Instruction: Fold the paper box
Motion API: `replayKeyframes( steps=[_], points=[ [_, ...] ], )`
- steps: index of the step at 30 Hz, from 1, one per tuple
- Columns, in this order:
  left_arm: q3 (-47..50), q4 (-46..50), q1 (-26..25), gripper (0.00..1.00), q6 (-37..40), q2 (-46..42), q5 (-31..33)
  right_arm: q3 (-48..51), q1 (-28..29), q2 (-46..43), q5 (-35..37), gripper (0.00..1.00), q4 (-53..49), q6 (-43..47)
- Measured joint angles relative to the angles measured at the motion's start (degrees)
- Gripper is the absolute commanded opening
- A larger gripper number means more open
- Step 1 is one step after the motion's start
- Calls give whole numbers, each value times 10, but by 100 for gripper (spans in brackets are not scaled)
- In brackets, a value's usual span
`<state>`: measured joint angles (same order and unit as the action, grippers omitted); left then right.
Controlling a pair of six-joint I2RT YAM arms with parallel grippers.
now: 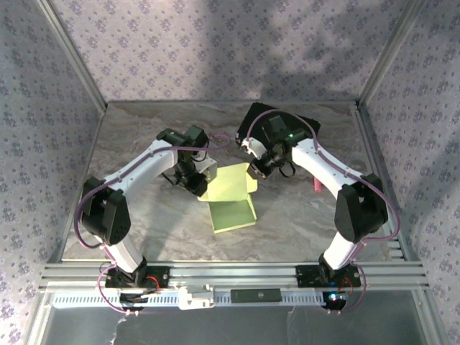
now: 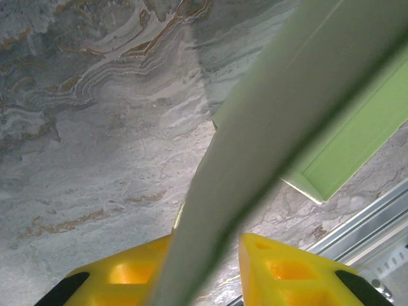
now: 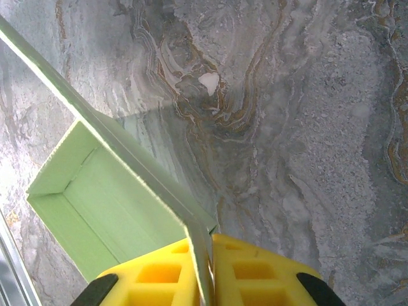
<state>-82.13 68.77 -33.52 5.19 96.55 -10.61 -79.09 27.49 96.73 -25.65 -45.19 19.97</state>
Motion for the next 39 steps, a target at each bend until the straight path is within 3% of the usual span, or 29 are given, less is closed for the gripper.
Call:
replayKeyframes(
  steps=[11, 20, 31, 39],
  points=[
    [13, -11, -12, 25, -19, 2, 13, 10, 3, -6, 10, 9, 5, -2],
    [2, -13, -26, 8, -33, 7, 37, 17, 7, -9, 14, 19, 6, -9],
    [-47, -9, -40, 6, -29, 7, 87, 26, 6, -38, 14, 20, 2, -9],
    [-47, -4, -40, 6, -28, 11, 98, 50, 5, -45, 15, 27, 6, -9]
  ],
)
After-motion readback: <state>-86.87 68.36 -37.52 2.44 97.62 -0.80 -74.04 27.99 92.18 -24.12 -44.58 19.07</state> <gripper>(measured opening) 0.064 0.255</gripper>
